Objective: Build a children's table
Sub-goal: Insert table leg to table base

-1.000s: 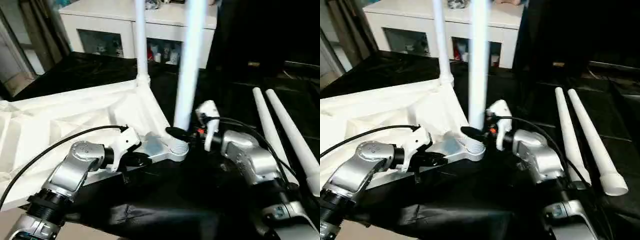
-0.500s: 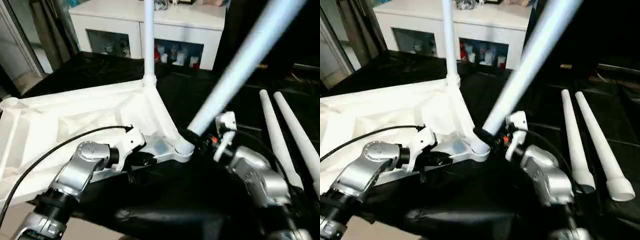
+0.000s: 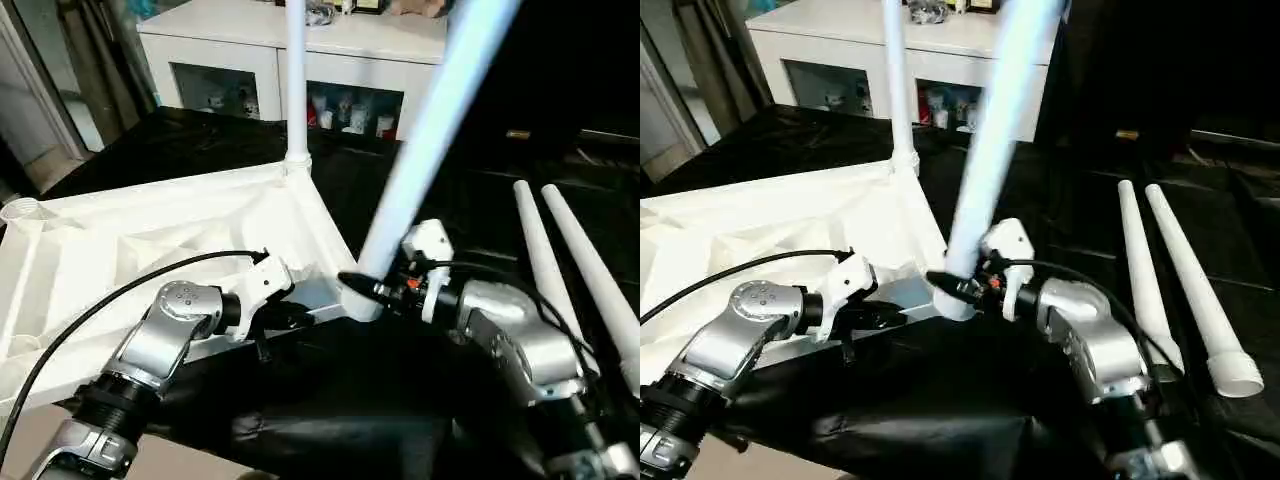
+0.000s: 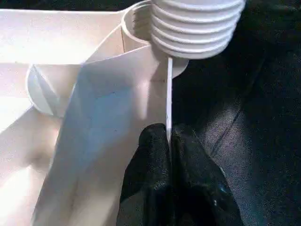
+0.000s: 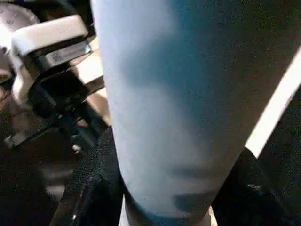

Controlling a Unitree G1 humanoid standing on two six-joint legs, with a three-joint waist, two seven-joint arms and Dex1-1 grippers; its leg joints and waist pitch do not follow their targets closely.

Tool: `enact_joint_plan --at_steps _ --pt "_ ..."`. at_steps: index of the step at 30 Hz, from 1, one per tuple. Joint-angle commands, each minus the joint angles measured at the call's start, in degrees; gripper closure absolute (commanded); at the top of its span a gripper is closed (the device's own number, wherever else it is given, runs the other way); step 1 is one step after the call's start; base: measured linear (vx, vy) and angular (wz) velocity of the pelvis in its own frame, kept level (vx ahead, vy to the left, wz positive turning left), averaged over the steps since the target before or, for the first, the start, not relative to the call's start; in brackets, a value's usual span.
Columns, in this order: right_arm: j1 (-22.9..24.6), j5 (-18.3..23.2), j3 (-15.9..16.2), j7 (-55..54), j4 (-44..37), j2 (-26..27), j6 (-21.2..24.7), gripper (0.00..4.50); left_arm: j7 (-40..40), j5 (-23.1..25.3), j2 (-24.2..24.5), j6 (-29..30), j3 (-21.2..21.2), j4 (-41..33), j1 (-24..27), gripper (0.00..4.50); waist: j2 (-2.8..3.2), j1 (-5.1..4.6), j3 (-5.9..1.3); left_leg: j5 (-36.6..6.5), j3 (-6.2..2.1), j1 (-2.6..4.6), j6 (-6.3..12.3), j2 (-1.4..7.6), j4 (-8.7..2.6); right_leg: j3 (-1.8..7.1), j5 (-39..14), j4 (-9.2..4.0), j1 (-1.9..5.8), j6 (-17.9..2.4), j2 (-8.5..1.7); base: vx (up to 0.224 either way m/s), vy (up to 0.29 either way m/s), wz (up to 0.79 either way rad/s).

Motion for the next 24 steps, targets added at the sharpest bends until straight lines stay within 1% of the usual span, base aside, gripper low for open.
enact_joint_plan --at_steps 1,2,3,4,5,7,8,9,10,11,12,14,17,18,20,21,22,24 --pt "1.32 -1.84 1.97 0.67 3.35 -0.62 2.32 2.6 1.55 -1.76 -0.93 -1.94 2.33 -0.05 -0.81 4.5 -1.34 0.03 -2.97 -17.01 -3.53 1.78 -1.39 6.42 -5.25 3.5 -21.25 -5.63 0.74 -10.07 -6.32 0.0 0.0 0.0" --pt "1.32 -1.84 1.97 0.67 3.35 -0.62 2.32 2.6 1.55 -1.76 -0.93 -1.94 2.33 -0.05 -0.81 4.5 -1.25 0.07 -3.0 -17.11 -3.58 1.8 -1.52 6.4 -5.28 3.49 -21.03 -5.55 0.76 -10.17 -6.34 0.0 0.0 0.0" --pt "0.19 -1.49 0.29 -1.0 4.91 0.21 1.58 2.6 1.48 -1.74 -0.84 -2.0 2.37 -0.02 -0.82 4.5 -0.96 0.08 -2.99 -17.22 -3.6 1.85 -1.67 6.42 -5.28 3.52 -20.92 -5.56 0.66 -10.19 -6.35 0.0 0.0 0.0" --pt "0.19 -1.49 0.29 -1.0 4.91 0.21 1.58 2.6 1.48 -1.74 -0.84 -2.0 2.37 -0.02 -0.82 4.5 -1.08 -0.13 -2.92 -18.16 -3.6 1.95 -2.05 6.35 -5.33 3.51 -21.45 -5.67 0.5 -10.38 -6.27 0.0 0.0 0.0" --pt "-2.04 -1.21 -1.78 -3.11 7.91 1.15 0.66 2.6 0.98 -1.87 -0.66 -2.14 2.17 0.05 -0.82 4.5 -1.0 -0.24 -2.97 -18.71 -3.69 1.89 -2.5 6.31 -5.36 3.49 -21.9 -5.64 0.57 -10.55 -6.37 0.0 0.0 0.0" --pt "-2.82 -1.37 -2.09 -3.61 8.92 1.25 0.39 2.61 0.79 -1.91 -0.62 -2.24 2.05 0.12 -0.82 4.5 -1.1 -0.34 -2.96 -19.03 -3.76 1.92 -2.89 6.28 -5.39 3.42 -22.29 -5.68 0.6 -10.73 -6.38 0.0 0.0 0.0" --pt "-3.12 -1.45 -2.17 -3.78 9.3 1.27 0.3 2.61 0.72 -1.93 -0.6 -2.29 1.99 0.15 -0.83 4.5 -1.04 -0.29 -2.97 -19.51 -3.67 2.15 -3.17 6.33 -5.34 3.51 -22.06 -5.74 0.44 -10.66 -6.34 0.0 0.0 0.0" --pt "-4.0 -1.65 -2.11 -3.83 10.14 1.18 0.41 2.61 0.57 -1.89 -0.62 -2.46 1.86 0.4 -0.94 4.5 -0.45 -0.24 -3.01 -19.45 -3.74 2.17 -3.37 6.35 -5.34 3.54 -21.4 -5.61 0.43 -10.74 -6.31 0.0 0.0 0.0" --pt "-4.0 -1.65 -2.11 -3.83 10.14 1.18 0.41 2.61 0.57 -1.89 -0.62 -2.46 1.86 0.4 -0.94 4.5 -0.8 -0.38 -3.06 -19.28 -3.61 2.12 -3.35 6.34 -5.47 3.51 -19.81 -5.56 0.53 -10.86 -6.07 0.0 0.0 0.0" --pt "-4.92 -1.86 -2.18 -3.94 10.84 1.11 0.42 2.61 0.41 -1.79 -0.65 -2.55 1.75 0.6 -1.07 4.5 -0.7 -0.31 -3.09 -19.04 -3.58 2.11 -3.25 6.32 -5.44 3.55 -19.05 -5.52 0.57 -10.94 -6.11 0.0 0.0 0.0" --pt "-4.92 -1.86 -2.18 -3.94 10.84 1.11 0.42 2.61 0.41 -1.79 -0.65 -2.55 1.75 0.6 -1.07 4.5 -0.75 -0.34 -3.14 -18.49 -3.53 2.06 -3.06 6.31 -5.42 3.52 -17.73 -5.39 0.67 -11.38 -6.12 0.0 0.0 0.0" --pt "-6.46 -1.98 -2.77 -4.6 12.24 1.26 0.35 2.61 -0.03 -1.78 -0.59 -2.38 1.61 0.57 -1.25 4.5 -0.82 -0.23 -3.16 -17.81 -3.36 2.1 -2.6 6.2 -5.26 3.55 -17.06 -5.43 0.66 -11.89 -6.18 0.0 0.0 0.0" --pt "-8.84 -2.38 -2.94 -4.02 15.23 1.28 0.29 2.61 -0.62 -1.93 -0.42 -2.0 1.54 0.21 -1.34 4.5 -0.78 -0.14 -3.29 -16.28 -3.37 1.88 -2.07 6.25 -5.24 3.44 -15.79 -5.23 0.9 -12.36 -6.12 0.0 0.0 0.0" --pt "-8.84 -2.38 -2.94 -4.02 15.23 1.28 0.29 2.61 -0.62 -1.93 -0.42 -2.0 1.54 0.21 -1.34 4.5 -0.71 -0.18 -3.34 -15.98 -3.33 1.9 -1.93 6.27 -5.22 3.4 -14.71 -5.11 0.89 -12.76 -6.05 0.0 0.0 0.0" --pt "-9.28 -2.13 -2.72 -3.31 15.78 1.25 0.85 2.61 -0.65 -1.91 -0.39 -2.07 1.52 0.26 -1.32 4.5 -0.75 -0.14 -3.4 -14.92 -3.25 1.85 -1.51 6.31 -5.23 3.36 -12.26 -4.83 1.03 -13.14 -5.9 0.0 0.0 0.0" --pt "-9.45 -1.68 -1.94 -1.63 15.64 0.99 2.42 2.61 -0.71 -1.87 -0.35 -2.17 1.48 0.36 -1.27 4.5 -0.63 -0.14 -3.44 -14.8 -3.24 1.85 -1.31 6.27 -5.19 3.34 -11.73 -4.76 1.08 -13.31 -5.83 0.0 0.0 0.0" --pt "-9.45 -1.68 -1.94 -1.63 15.64 0.99 2.42 2.61 -0.71 -1.87 -0.35 -2.17 1.48 0.36 -1.27 4.5 -0.65 -0.1 -3.47 -14.52 -3.21 1.88 -1.17 6.32 -5.2 3.32 -11.19 -4.73 1.1 -13.45 -5.82 0.0 0.0 0.0" --pt "-9.86 -1.19 -0.07 1.66 15.75 0.49 5.42 2.61 -0.86 -1.73 -0.32 -2.36 1.41 0.66 -1.27 4.5 -0.6 -0.01 -3.43 -13.94 -3.15 1.76 -0.69 6.22 -5.12 3.27 -10.31 -4.64 1.28 -13.98 -5.8 0.0 0.0 0.0"
